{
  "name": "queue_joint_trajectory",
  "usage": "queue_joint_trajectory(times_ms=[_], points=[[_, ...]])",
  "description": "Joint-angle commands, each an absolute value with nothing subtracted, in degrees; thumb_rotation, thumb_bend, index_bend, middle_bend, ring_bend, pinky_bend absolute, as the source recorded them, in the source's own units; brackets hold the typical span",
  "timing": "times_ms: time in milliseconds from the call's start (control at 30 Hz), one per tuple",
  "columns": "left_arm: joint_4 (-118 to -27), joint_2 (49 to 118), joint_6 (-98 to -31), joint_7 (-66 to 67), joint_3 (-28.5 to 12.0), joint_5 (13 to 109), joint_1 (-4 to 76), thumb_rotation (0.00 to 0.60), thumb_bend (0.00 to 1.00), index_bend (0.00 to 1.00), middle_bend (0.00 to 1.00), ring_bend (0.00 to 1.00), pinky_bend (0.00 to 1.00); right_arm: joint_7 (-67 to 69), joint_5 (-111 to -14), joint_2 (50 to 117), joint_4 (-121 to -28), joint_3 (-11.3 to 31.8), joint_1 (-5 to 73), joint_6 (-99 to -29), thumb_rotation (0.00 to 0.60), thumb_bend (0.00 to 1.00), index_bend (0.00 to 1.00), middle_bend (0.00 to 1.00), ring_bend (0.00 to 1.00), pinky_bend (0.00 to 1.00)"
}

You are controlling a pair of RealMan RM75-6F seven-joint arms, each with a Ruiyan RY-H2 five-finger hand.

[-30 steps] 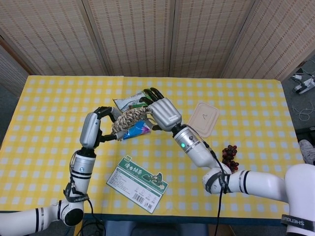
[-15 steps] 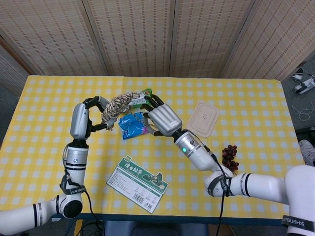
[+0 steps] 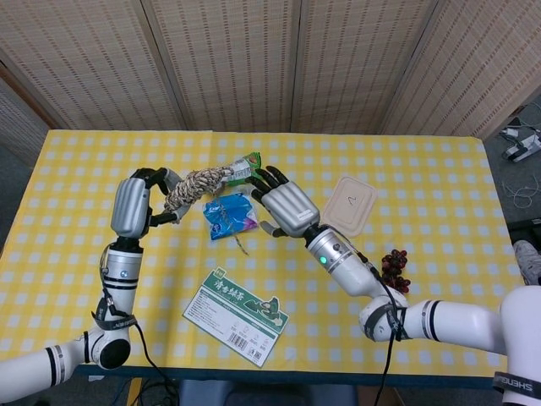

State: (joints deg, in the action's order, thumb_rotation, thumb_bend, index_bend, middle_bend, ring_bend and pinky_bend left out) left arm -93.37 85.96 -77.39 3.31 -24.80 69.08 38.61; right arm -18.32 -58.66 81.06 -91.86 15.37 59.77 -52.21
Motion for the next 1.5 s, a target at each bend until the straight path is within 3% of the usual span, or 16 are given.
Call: queue_joint_trajectory(times_ms=[33,500,833,1033,1267,1500], points=[[-92.2,85.69,-77.01,3.71,-23.61,70.1,38.52,0.6,0.31,0.72,0.81,0.59,0.37,-18.01,-59.22,78.83,-93.26,15.05,58.28,-53.23,0.6,0.23,0.03,0.07,0.0,0.0],[-86.69,85.36,-75.18,5.88,-18.26,74.68,38.33,0.6,0.31,0.72,0.81,0.59,0.37,-11.47,-64.56,65.95,-99.13,15.74,50.67,-57.9,0.6,0.21,0.0,0.04,0.0,0.0],[-85.62,85.75,-75.81,5.19,-18.64,74.58,38.01,0.6,0.31,0.72,0.81,0.59,0.37,-12.31,-66.71,60.63,-101.8,11.87,45.49,-58.76,0.6,0.23,0.0,0.05,0.0,0.0],[-85.75,85.19,-76.2,4.79,-19.19,74.2,37.64,0.6,0.31,0.72,0.81,0.59,0.37,-12.52,-70.03,59.28,-104.88,7.64,37.41,-66.94,0.6,0.32,0.0,0.06,0.0,0.0],[-86.03,84.16,-76.39,4.4,-19.93,73.65,37.3,0.6,0.31,0.72,0.81,0.59,0.37,-13.02,-77.32,59.88,-105.21,1.93,25.73,-80.56,0.6,0.33,0.0,0.07,0.0,0.0],[-86.59,83.47,-76.55,4.3,-20.17,73.34,36.96,0.6,0.31,0.72,0.81,0.59,0.37,-10.28,-82.15,62.17,-102.62,-2.4,16.17,-89.44,0.6,0.33,0.0,0.08,0.0,0.0]])
